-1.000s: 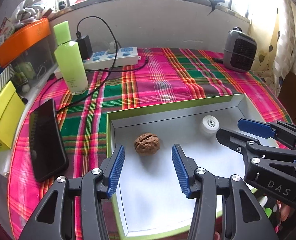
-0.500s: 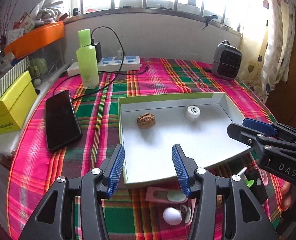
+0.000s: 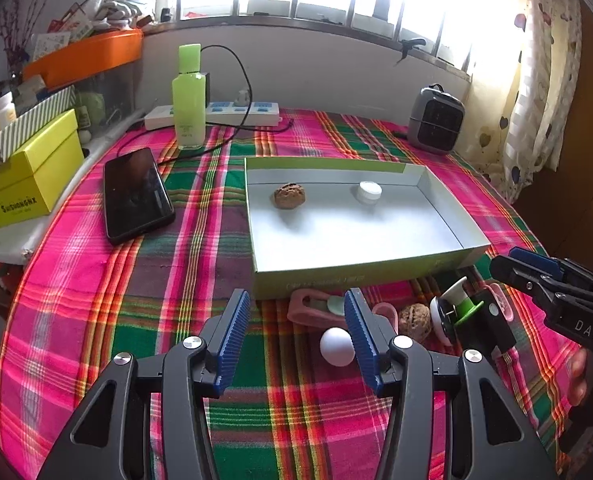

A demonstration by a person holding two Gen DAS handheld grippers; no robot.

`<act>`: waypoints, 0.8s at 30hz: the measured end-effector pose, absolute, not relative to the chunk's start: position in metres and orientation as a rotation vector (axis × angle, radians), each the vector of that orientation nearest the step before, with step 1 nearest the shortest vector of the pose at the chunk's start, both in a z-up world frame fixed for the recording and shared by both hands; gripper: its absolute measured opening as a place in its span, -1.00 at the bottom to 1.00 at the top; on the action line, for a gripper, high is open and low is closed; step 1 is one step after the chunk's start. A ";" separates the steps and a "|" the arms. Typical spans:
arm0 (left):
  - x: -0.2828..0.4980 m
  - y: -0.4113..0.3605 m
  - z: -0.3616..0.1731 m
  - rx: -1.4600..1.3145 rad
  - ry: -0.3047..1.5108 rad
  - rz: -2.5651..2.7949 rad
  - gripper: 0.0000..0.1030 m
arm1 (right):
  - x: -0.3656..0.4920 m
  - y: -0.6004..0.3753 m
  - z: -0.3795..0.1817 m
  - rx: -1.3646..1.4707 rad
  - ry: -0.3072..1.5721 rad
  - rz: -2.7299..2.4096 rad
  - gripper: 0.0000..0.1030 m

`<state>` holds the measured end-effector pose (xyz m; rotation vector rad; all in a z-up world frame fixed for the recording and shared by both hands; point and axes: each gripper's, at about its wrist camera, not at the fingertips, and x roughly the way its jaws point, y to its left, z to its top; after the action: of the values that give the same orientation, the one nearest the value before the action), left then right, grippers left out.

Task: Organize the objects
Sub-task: 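Withdraw both tools from the tray toward the remaining items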

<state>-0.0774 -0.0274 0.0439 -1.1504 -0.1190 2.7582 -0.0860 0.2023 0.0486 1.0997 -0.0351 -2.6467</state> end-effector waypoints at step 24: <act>-0.060 -0.021 0.018 -1.232 -0.138 2.681 -0.06 | -0.054 0.220 0.019 1.185 -0.153 -2.585 -0.05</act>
<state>-0.0600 -0.0205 0.0179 -1.2318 -0.1379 2.6806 -0.0541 0.2199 0.0194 1.1852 -0.1530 -2.5855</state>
